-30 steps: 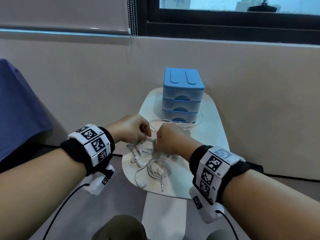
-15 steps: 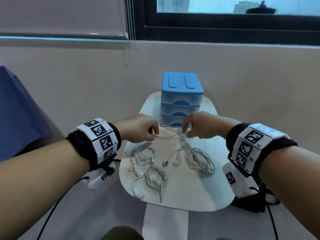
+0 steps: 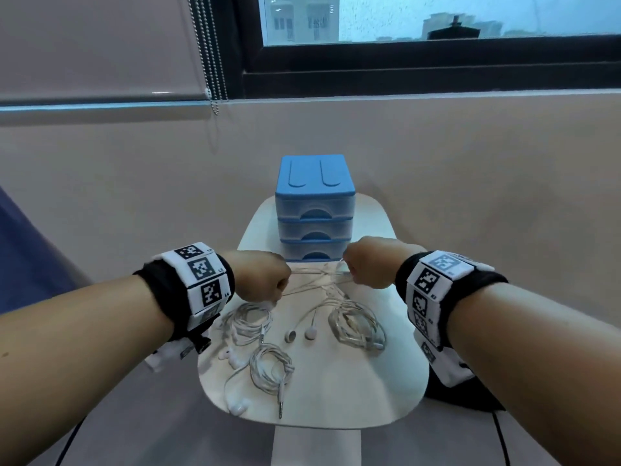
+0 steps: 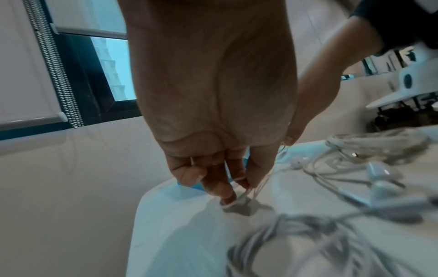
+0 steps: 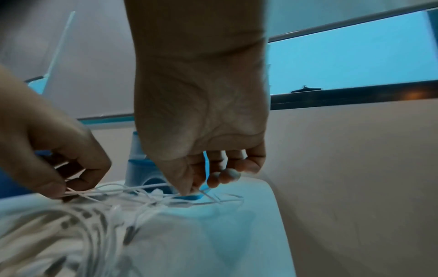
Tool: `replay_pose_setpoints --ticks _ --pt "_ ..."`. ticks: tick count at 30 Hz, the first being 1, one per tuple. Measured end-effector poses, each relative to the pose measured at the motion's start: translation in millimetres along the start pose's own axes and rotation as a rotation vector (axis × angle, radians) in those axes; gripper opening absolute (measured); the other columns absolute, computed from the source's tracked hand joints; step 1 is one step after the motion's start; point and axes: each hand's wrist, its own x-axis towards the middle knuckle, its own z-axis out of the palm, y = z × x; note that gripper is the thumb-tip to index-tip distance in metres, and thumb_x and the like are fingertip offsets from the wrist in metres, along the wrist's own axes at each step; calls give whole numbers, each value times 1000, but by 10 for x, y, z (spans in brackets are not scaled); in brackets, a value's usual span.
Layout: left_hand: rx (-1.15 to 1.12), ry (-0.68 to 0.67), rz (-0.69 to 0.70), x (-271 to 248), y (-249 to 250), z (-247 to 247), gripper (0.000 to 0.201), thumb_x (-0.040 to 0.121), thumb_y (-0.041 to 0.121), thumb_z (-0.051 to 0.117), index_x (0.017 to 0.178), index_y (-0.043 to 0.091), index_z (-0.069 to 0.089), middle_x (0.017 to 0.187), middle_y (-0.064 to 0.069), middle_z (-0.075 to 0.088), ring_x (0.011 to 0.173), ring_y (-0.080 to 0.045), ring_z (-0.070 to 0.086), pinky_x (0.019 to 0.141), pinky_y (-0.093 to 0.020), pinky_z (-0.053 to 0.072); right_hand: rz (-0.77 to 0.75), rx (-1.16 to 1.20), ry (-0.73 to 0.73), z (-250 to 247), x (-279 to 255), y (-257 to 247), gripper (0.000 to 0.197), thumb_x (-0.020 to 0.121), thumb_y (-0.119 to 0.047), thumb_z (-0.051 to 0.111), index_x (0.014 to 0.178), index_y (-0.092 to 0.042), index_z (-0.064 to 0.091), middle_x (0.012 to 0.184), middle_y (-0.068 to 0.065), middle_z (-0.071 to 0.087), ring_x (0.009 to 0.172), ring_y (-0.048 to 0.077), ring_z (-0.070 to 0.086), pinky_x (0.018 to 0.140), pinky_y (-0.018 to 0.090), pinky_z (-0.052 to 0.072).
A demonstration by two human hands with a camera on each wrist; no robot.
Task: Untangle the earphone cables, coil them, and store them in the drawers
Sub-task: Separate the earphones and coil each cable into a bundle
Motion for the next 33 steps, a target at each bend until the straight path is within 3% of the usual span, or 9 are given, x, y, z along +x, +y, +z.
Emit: replay_pose_setpoints --ticks 2,5,9,13,17,21,25,28,33 --pt "-31 39 -2 -20 19 -80 18 100 25 53 92 10 59 99 -7 60 83 -24 50 71 -34 42 25 30 17 -20 -23 93 24 99 -21 46 116 -10 60 112 11 62 91 29 56 78 37 49" --pt "-235 227 -2 -76 -26 -269 19 100 28 52 85 17 49 88 -5 63 77 -26 55 72 -42 50 120 134 107 -130 -107 312 33 99 -33 44 115 -10 62 123 13 62 102 34 58 79 36 45" --pt "-399 559 22 -204 -19 -562 17 104 27 50 91 18 50 78 -3 60 71 -27 54 69 -46 46 264 398 236 -378 -347 752 29 101 -32 47 89 -9 59 105 17 66 89 32 57 73 32 41" --pt "-475 810 49 -391 43 -942 4 103 23 56 103 19 58 69 3 58 65 -19 52 62 -37 35 422 758 480 -642 -719 1218 28 100 -18 48 75 -10 57 86 14 58 75 26 52 60 29 38" --pt "-582 970 95 -657 135 -1310 9 100 23 64 93 22 68 57 7 52 52 -8 44 58 -30 35 504 920 678 -827 -1123 1539 30 95 -18 48 68 -13 58 75 9 59 63 24 50 46 24 33" --pt "-694 1062 83 -980 233 -1598 24 104 30 57 87 24 73 57 4 45 46 -7 34 46 -19 29 544 1078 771 -856 -1475 1620 34 104 -34 47 78 -15 58 71 4 56 57 19 46 49 26 29" --pt "-785 1113 73 -1296 216 -1810 28 106 33 54 89 24 75 78 -9 68 62 -19 50 61 -32 42 633 1334 790 -731 -1645 1622 29 106 -32 44 89 -14 58 74 8 55 54 18 41 49 25 27" --pt "-896 1141 93 -1531 171 -1925 33 108 32 51 90 17 75 66 -3 61 59 -16 52 63 -33 44 622 1472 946 -746 -1764 1544 25 103 -20 38 92 -14 59 71 12 56 47 17 39 39 19 25" --pt "-1152 1057 204 -1905 125 -2034 38 110 28 46 95 8 75 65 -2 51 55 -14 47 56 -27 43 457 1558 1130 -1252 -1994 1242 32 108 -21 36 103 -16 67 67 11 67 47 18 59 44 22 45"
